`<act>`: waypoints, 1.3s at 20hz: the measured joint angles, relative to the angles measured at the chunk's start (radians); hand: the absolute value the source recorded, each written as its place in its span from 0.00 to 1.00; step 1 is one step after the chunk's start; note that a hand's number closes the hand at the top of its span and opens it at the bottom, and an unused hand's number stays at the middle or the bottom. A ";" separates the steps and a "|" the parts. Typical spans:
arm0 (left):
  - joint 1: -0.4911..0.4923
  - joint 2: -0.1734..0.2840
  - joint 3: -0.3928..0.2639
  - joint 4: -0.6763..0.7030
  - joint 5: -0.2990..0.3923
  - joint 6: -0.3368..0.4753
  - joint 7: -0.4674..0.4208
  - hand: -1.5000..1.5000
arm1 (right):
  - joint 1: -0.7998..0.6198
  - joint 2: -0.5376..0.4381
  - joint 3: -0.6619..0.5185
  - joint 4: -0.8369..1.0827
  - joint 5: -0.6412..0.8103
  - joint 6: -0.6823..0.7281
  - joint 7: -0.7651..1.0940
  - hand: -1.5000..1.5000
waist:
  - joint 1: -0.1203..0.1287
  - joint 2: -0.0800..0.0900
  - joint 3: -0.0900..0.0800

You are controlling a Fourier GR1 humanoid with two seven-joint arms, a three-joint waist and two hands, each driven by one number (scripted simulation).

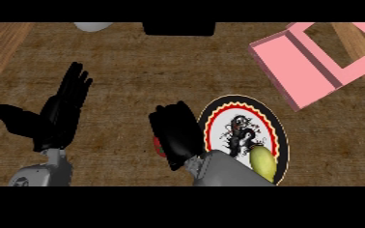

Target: Pick the tomato from the plate and place it in the cardboard box

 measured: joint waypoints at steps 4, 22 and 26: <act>-0.021 0.005 0.015 0.008 -0.001 0.011 0.015 0.50 | -0.041 0.001 0.020 -0.114 0.003 0.068 0.045 1.00 | -0.011 -0.002 0.000; 0.006 0.011 0.029 -0.016 0.008 -0.002 0.008 0.50 | -0.190 -0.075 -0.421 -0.304 0.030 0.014 0.247 1.00 | -0.020 -0.001 0.000; -0.001 -0.005 0.015 0.012 -0.012 0.005 -0.017 0.50 | -0.208 -0.107 -0.518 -0.257 0.012 0.042 0.209 1.00 | -0.019 0.000 0.000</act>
